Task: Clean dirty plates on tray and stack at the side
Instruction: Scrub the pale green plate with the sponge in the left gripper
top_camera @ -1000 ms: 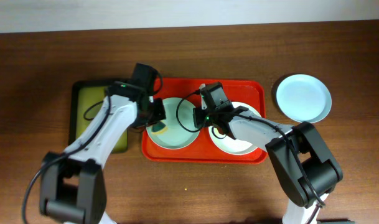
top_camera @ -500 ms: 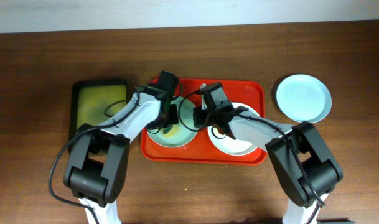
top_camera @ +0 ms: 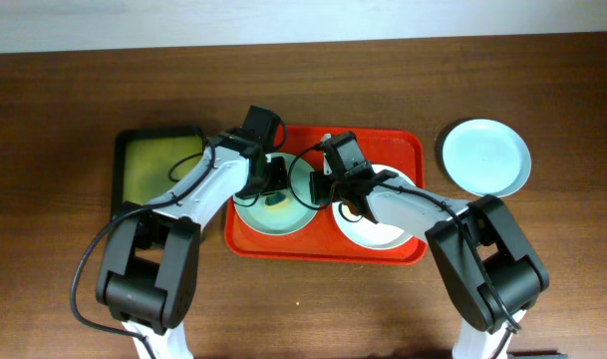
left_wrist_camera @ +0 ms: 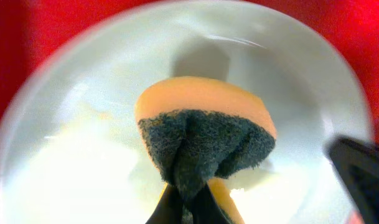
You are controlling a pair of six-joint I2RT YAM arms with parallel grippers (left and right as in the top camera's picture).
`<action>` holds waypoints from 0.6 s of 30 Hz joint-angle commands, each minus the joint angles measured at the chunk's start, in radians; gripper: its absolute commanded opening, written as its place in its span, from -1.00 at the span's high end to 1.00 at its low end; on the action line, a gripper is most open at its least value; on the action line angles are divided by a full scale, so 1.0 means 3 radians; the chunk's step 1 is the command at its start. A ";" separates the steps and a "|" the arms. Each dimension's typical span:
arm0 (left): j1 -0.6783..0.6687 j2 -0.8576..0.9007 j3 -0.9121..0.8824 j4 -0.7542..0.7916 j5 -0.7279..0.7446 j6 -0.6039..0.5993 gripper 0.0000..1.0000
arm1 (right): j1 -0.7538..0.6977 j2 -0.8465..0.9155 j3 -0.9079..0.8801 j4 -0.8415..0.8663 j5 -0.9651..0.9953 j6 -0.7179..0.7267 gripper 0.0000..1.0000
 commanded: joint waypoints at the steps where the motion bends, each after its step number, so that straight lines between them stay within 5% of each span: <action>1: -0.0033 -0.0067 0.0006 0.0024 0.0373 0.0076 1.00 | -0.0031 0.0057 -0.0014 -0.0051 0.0165 -0.0018 0.92; 7: -0.0069 0.0224 -0.0048 0.0118 0.0270 0.0055 1.00 | -0.0031 0.0057 -0.0014 -0.0042 0.0165 -0.0018 0.92; 12: -0.0018 0.0231 -0.0042 -0.0312 -0.1179 0.0052 1.00 | -0.0031 0.0057 -0.0014 -0.0041 0.0167 -0.0019 0.92; 18: 0.0025 -0.0130 -0.0025 -0.0507 -0.1428 0.0041 1.00 | -0.0031 0.0057 -0.0014 -0.0041 0.0167 -0.0018 0.92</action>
